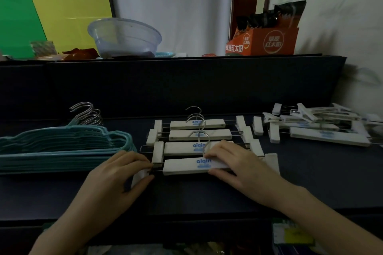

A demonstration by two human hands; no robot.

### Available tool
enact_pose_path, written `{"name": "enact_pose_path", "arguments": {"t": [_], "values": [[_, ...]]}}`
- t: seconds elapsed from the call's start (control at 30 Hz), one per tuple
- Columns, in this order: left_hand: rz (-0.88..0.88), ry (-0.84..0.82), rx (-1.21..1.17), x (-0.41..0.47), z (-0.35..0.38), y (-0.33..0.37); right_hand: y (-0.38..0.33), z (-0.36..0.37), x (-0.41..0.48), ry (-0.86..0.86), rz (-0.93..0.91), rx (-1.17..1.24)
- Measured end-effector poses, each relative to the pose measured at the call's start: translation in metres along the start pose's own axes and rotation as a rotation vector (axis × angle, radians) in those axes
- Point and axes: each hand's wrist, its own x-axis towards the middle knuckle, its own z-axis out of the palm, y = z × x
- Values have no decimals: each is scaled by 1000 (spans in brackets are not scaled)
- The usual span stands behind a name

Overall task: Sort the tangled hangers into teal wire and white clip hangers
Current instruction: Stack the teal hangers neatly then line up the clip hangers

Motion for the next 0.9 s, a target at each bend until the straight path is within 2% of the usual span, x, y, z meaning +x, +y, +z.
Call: {"name": "enact_pose_path", "arguments": {"t": [0.23,0.4,0.6,0.77,0.9], "values": [[60,6,71,46,-10,25,-3,-14,-6,22,-24,-122],[233,45,147,110,-2,74,15,-61,-40,176,76,-163],[266,-197,45,196,33,145,87,-124,-96,404,348,-165],[275,-244,-17,258,80,192,165,-159,-149,398,681,-176],[213,-277,-47,300,113,223,196,-164,-169,399,795,-148]]}}
